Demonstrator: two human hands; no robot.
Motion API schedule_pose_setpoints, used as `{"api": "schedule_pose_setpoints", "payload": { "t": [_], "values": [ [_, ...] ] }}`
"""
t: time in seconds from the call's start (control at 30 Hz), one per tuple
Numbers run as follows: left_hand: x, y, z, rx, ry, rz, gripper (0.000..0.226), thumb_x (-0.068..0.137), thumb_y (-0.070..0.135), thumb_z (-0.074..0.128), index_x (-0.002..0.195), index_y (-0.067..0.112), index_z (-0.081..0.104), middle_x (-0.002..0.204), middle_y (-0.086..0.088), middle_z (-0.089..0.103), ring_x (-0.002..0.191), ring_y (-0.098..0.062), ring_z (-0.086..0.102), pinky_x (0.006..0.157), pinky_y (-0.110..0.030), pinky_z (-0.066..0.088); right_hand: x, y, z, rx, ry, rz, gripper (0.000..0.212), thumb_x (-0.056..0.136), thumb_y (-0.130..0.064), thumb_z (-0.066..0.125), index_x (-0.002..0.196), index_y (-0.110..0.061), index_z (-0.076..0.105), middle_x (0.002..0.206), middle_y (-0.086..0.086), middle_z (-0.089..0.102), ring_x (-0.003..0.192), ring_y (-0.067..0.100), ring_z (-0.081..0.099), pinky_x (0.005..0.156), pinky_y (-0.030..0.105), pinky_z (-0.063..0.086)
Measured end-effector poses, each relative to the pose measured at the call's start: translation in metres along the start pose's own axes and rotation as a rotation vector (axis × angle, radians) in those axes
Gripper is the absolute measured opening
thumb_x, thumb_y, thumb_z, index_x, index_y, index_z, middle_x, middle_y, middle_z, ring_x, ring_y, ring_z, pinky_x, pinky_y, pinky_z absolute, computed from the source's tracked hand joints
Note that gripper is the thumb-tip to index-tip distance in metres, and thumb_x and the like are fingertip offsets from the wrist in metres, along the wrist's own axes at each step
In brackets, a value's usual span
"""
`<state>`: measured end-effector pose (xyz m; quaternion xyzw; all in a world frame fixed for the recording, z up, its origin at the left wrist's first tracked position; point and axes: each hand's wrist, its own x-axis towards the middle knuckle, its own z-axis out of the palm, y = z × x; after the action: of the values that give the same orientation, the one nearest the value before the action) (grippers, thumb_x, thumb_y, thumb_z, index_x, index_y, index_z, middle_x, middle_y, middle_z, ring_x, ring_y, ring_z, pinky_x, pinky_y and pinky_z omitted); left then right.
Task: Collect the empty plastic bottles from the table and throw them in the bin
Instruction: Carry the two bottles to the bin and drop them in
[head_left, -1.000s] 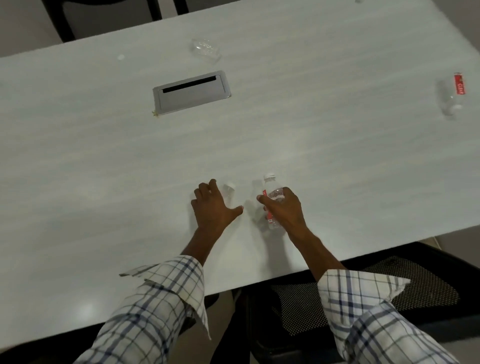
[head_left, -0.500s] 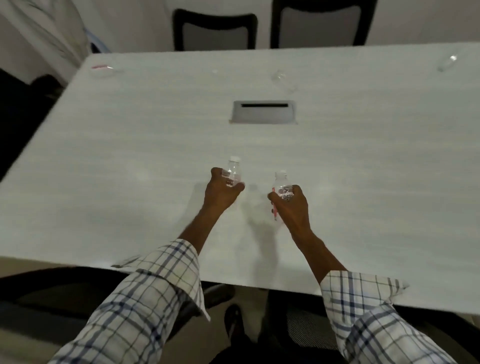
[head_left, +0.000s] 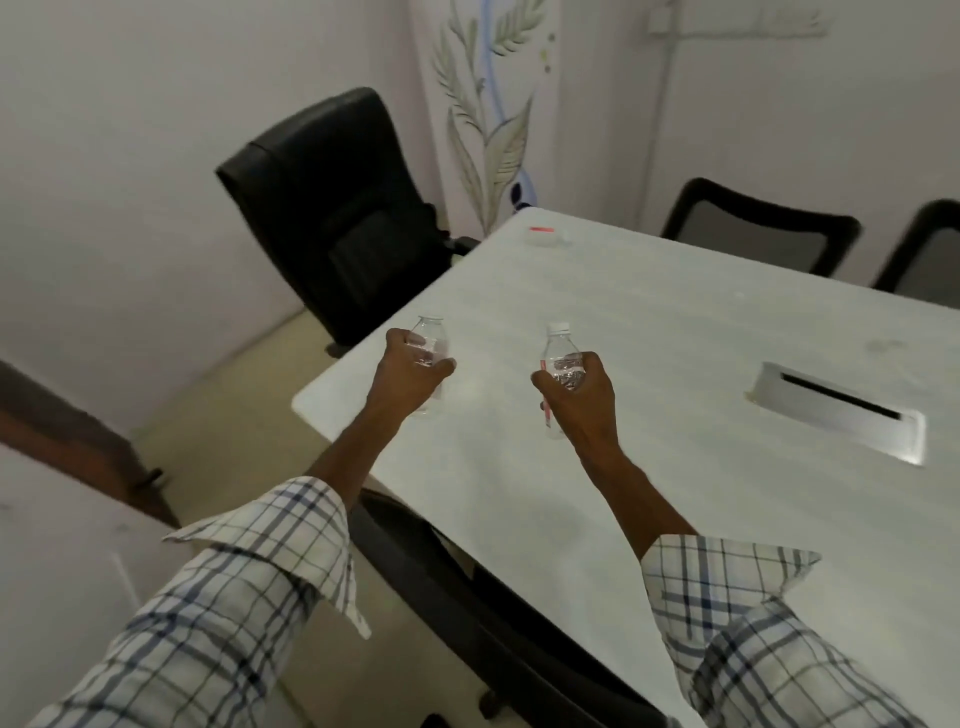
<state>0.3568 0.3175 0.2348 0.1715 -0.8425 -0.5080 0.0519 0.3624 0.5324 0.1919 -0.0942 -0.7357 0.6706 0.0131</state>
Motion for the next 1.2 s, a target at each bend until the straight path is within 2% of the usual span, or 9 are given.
{"api": "schedule_pose_setpoints", "payload": {
  "t": [0.13, 0.27, 0.43, 0.7, 0.8, 0.87, 0.93, 1.03, 1.2],
  "values": [
    [0.048, -0.039, -0.094, 0.013, 0.094, -0.029, 0.061, 0.079, 0.027, 0.076, 0.126, 0.013, 0.041, 0.117, -0.003, 0.057, 0.105, -0.023, 0.06, 0.09, -0.038, 0.049, 0.015, -0.023, 0.104, -0.036, -0.085, -0.054, 0.049, 0.061, -0.046, 0.072, 0.099, -0.019, 0.056, 0.089, 0.004, 0.071, 0.074, 0.03, 0.071, 0.072, 0.05, 0.06],
    [0.098, -0.078, -0.174, -0.011, 0.177, -0.056, 0.058, 0.079, 0.026, 0.075, 0.124, 0.013, 0.041, 0.112, -0.002, 0.057, 0.105, -0.024, 0.06, 0.094, -0.043, 0.05, 0.036, -0.037, 0.21, -0.063, -0.166, -0.097, 0.052, 0.062, -0.045, 0.073, 0.102, -0.017, 0.056, 0.09, 0.005, 0.07, 0.075, 0.031, 0.071, 0.072, 0.05, 0.061],
    [0.162, -0.131, -0.266, -0.027, 0.231, -0.098, 0.058, 0.078, 0.027, 0.076, 0.123, 0.014, 0.042, 0.112, -0.002, 0.059, 0.103, -0.023, 0.061, 0.093, -0.041, 0.05, 0.064, -0.043, 0.343, -0.061, -0.245, -0.117, 0.046, 0.072, -0.035, 0.078, 0.106, -0.015, 0.055, 0.092, 0.002, 0.066, 0.081, 0.03, 0.071, 0.076, 0.049, 0.061],
    [0.284, -0.211, -0.385, -0.05, 0.319, -0.149, 0.055, 0.077, 0.024, 0.079, 0.119, 0.012, 0.045, 0.095, 0.005, 0.059, 0.094, -0.02, 0.062, 0.093, -0.039, 0.051, 0.12, -0.049, 0.534, -0.09, -0.362, -0.113, 0.035, 0.079, -0.021, 0.078, 0.103, -0.014, 0.054, 0.085, -0.003, 0.061, 0.073, 0.014, 0.062, 0.066, 0.031, 0.054],
    [0.345, -0.238, -0.421, -0.047, 0.32, -0.158, 0.053, 0.077, 0.022, 0.078, 0.117, 0.012, 0.045, 0.098, 0.001, 0.059, 0.092, -0.02, 0.062, 0.093, -0.04, 0.051, 0.151, -0.053, 0.605, -0.102, -0.364, -0.084, 0.044, 0.069, -0.036, 0.077, 0.101, -0.016, 0.054, 0.087, 0.004, 0.066, 0.074, 0.025, 0.068, 0.069, 0.045, 0.06],
    [0.405, -0.259, -0.45, -0.022, 0.31, -0.153, 0.054, 0.077, 0.024, 0.078, 0.117, 0.013, 0.044, 0.101, 0.0, 0.059, 0.094, -0.021, 0.062, 0.092, -0.039, 0.051, 0.182, -0.051, 0.671, -0.091, -0.362, -0.093, 0.048, 0.065, -0.04, 0.074, 0.102, -0.016, 0.056, 0.088, 0.007, 0.068, 0.072, 0.024, 0.068, 0.068, 0.046, 0.06],
    [0.459, -0.274, -0.474, -0.005, 0.307, -0.156, 0.055, 0.076, 0.024, 0.079, 0.118, 0.012, 0.044, 0.103, -0.002, 0.06, 0.095, -0.023, 0.062, 0.09, -0.038, 0.051, 0.211, -0.053, 0.726, -0.079, -0.321, -0.083, 0.047, 0.065, -0.039, 0.074, 0.101, -0.015, 0.057, 0.086, 0.004, 0.069, 0.067, 0.016, 0.065, 0.065, 0.04, 0.058],
    [0.545, -0.284, -0.513, -0.003, 0.306, -0.15, 0.052, 0.076, 0.022, 0.078, 0.115, 0.014, 0.045, 0.1, 0.001, 0.06, 0.09, -0.018, 0.061, 0.088, -0.034, 0.05, 0.257, -0.064, 0.814, -0.068, -0.309, -0.064, 0.041, 0.071, -0.031, 0.078, 0.103, -0.015, 0.057, 0.085, 0.0, 0.068, 0.062, 0.01, 0.061, 0.054, 0.02, 0.052],
    [0.667, -0.3, -0.579, 0.0, 0.281, -0.144, 0.049, 0.076, 0.021, 0.077, 0.112, 0.017, 0.045, 0.098, 0.004, 0.058, 0.084, -0.011, 0.06, 0.084, -0.032, 0.05, 0.324, -0.089, 0.947, -0.024, -0.275, -0.023, 0.045, 0.063, -0.044, 0.071, 0.099, -0.021, 0.056, 0.084, 0.001, 0.073, 0.069, 0.023, 0.07, 0.068, 0.041, 0.06]
  ]
}}
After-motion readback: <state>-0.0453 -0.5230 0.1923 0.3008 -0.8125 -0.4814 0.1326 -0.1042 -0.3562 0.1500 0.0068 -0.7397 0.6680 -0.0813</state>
